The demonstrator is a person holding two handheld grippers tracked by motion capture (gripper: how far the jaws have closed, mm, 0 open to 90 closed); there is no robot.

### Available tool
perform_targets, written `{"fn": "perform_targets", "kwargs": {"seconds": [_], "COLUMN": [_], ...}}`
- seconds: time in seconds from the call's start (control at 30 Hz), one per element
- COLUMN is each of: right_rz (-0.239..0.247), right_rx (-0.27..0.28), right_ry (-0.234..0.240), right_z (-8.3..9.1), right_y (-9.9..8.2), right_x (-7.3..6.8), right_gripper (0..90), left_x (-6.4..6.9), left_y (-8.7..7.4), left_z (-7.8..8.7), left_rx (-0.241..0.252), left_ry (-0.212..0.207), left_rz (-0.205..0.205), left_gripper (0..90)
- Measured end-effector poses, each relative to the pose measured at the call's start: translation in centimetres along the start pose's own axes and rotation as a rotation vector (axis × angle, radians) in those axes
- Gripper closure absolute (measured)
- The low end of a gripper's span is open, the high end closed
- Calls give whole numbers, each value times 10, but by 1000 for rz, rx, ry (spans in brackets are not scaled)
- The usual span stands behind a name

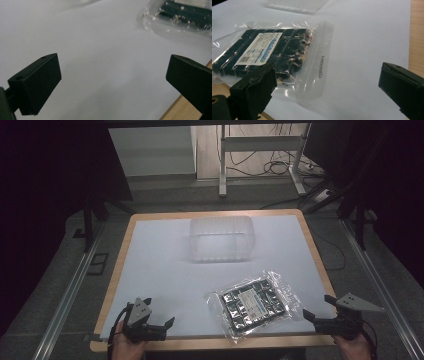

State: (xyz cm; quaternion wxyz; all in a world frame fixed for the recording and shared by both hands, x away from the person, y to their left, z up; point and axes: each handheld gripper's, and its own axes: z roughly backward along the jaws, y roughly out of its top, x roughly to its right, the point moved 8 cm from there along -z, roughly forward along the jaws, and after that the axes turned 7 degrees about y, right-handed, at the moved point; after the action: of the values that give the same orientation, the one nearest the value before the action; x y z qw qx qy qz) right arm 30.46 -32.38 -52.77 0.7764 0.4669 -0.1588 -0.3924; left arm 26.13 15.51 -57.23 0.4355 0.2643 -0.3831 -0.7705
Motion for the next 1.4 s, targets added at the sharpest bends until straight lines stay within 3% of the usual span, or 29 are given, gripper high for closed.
{"fn": "perform_targets", "kwargs": {"seconds": [0.17, 0.43, 0.6, 1.17, 1.4], "right_rz": [7, 31, 31, 6, 33], "right_rx": [-6, -28, -28, -18, -44], "right_ry": [9, -11, -7, -10, 17], "right_z": [-1, -3, -4, -10, -19], "right_y": [-1, -3, -3, 2, 5], "right_x": [0, -2, -2, -2, -4], "right_gripper": [13, 0, 0, 16, 40], "left_x": [6, 5, 9, 9, 10], "left_y": [2, 1, 0, 2, 2], "left_z": [-2, -4, -7, -11, -12], "left_rx": [5, 2, -12, -16, -17], "left_ry": [-17, -57, -53, -66, -69], "left_rz": [-31, 4, -36, -34, -33], "left_gripper": [0, 1, 0, 3, 3]}}
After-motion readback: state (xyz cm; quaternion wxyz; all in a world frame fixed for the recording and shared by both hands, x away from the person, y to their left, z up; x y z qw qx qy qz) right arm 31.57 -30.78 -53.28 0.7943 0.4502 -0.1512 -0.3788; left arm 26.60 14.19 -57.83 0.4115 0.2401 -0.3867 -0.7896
